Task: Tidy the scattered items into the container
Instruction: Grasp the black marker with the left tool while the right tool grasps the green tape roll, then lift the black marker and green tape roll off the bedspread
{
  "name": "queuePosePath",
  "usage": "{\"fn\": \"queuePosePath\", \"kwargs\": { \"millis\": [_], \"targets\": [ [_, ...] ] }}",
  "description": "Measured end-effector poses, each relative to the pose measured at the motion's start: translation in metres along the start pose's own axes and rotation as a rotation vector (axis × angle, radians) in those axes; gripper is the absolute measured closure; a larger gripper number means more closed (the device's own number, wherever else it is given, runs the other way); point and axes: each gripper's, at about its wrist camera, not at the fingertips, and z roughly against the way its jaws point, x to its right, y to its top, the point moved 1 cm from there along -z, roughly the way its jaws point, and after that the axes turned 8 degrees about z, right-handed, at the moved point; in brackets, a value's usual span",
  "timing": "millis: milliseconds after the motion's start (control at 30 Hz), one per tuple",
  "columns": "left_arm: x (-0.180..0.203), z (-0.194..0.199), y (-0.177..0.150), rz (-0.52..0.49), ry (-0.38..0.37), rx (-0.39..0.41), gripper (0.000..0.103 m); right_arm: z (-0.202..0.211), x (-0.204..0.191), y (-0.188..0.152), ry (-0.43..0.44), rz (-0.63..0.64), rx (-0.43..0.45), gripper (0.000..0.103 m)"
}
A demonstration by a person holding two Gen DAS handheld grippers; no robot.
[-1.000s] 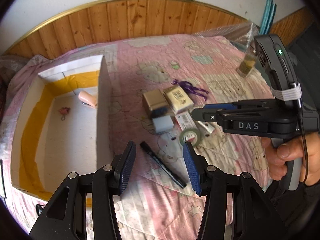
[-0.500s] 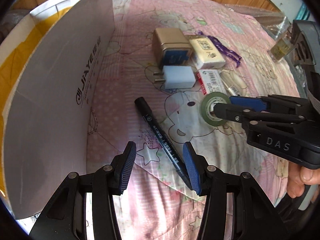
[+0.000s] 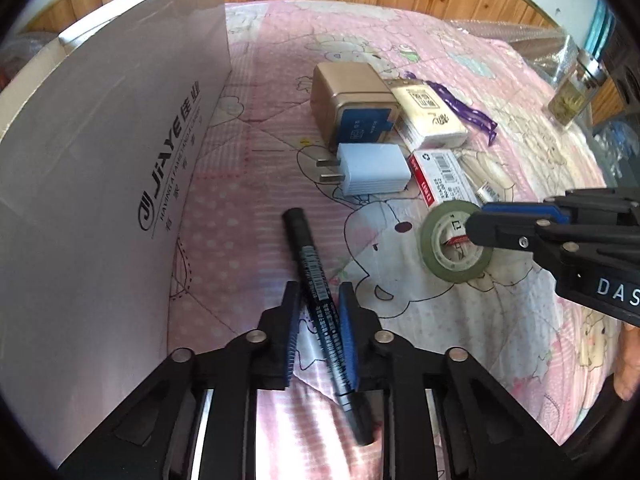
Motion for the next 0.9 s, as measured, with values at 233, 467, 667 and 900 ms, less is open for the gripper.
{"fn": "queuePosePath", "kwargs": {
  "millis": [233,467,667,900],
  "targets": [
    [-0.004,0.008,0.001,-0.008,-0.037,0.005,0.089,0.003,0.002,-0.013,0.018,-0.002,-0.036,0.088],
    [-0.001,0.004,0.002,-0.013,-0.046,0.005,0.089,-0.008,0.007,-0.021,-0.004,-0.003,-0.069,0.087],
    [-0.006,-0.002,-0.003,-0.004,-0.054,-0.003,0.089,-0.025,-0.002,-0.022,-0.056,0.053,-0.086,0.082],
    [0.002,0.010,0.000,-0.014,-0.070,0.022,0.089,-0.017,-0.005,-0.020,-0.019,0.042,-0.055,0.086]
  ]
}}
